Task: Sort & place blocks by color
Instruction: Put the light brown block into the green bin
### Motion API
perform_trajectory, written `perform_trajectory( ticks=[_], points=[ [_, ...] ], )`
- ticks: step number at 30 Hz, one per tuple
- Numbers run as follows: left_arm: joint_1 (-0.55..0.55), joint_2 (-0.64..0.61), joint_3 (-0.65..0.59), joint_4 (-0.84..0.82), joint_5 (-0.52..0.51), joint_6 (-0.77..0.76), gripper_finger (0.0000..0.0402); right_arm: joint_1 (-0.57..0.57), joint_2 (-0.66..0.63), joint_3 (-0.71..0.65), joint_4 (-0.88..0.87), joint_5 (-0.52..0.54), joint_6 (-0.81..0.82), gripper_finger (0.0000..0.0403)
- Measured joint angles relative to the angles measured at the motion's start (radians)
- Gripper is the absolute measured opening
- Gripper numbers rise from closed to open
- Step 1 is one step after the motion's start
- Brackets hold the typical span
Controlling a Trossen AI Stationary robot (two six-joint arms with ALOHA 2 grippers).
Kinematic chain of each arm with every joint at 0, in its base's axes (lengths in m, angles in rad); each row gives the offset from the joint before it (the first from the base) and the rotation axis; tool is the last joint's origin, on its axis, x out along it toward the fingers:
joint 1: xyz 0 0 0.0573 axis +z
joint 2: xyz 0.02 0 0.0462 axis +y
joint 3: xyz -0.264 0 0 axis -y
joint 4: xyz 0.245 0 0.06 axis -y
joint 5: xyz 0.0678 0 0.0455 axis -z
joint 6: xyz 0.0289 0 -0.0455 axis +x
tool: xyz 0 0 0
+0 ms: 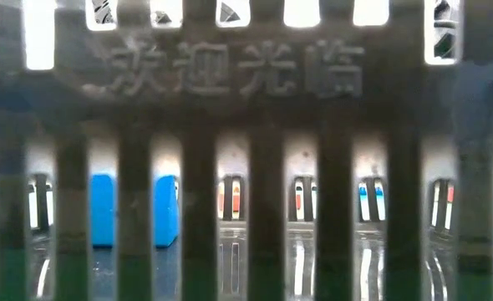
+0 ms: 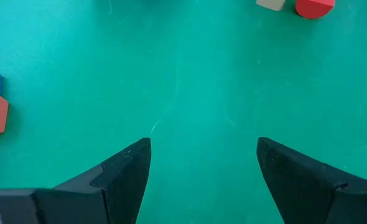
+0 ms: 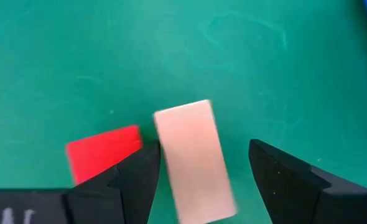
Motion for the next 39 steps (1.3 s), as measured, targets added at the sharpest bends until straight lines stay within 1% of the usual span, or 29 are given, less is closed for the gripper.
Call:
perform_trajectory(
  ticks=[4, 9, 12, 16, 19, 22, 26, 29, 32, 36, 37, 39],
  points=[
    [0.0, 0.0, 0.0, 0.0, 0.0, 0.001, 0.0294, 0.0, 0.0, -0.042, 0.064, 0.0, 0.006, 0.0235],
    [0.0, 0.0, 0.0, 0.0, 0.0, 0.001, 0.0294, 0.0, -0.001, -0.117, 0.189, 0.002, 0.118, 0.0229],
    [0.0, 0.0, 0.0, 0.0, 0.0, 0.001, 0.0294, 0.0, -0.002, -0.145, 0.235, 0.011, 0.18, 0.0197],
    [0.0, 0.0, 0.0, 0.0, 0.0, -0.001, 0.0294, 0.0, -0.002, -0.15, 0.269, 0.019, 0.235, 0.0117],
    [-0.001, 0.0, 0.0, 0.002, 0.0, -0.019, 0.0294, 0.0, -0.003, -0.152, 0.335, 0.01, 0.28, 0.0111],
    [-0.003, 0.0, 0.0, 0.004, 0.001, -0.051, 0.0294, 0.0, -0.002, -0.154, 0.489, -0.022, 0.278, 0.0111],
    [-0.013, 0.0, 0.0, 0.026, 0.001, -0.067, 0.0294, 0.0, -0.002, -0.154, 0.796, -0.02, 0.249, 0.0111],
    [-0.033, 0.0, 0.0, 0.08, -0.005, 0.002, 0.0294, 0.0, -0.002, -0.153, 1.036, -0.005, 0.237, 0.0111],
    [-0.069, 0.0, 0.0, 0.16, -0.008, 0.175, 0.0294, 0.0, -0.002, -0.152, 1.21, 0.027, 0.237, 0.0111],
    [-0.117, 0.0, 0.0, 0.302, -0.024, 0.409, 0.0294, 0.002, 0.008, -0.152, 1.361, 0.076, 0.205, 0.0111],
    [-0.126, 0.0, 0.0, 0.343, -0.04, 0.436, 0.0294, 0.003, 0.017, -0.152, 1.391, 0.076, 0.176, 0.0111],
    [-0.132, 0.0, 0.0, 0.418, -0.073, 0.443, 0.0294, 0.015, 0.049, -0.152, 1.46, 0.078, 0.103, 0.0111]
  ],
)
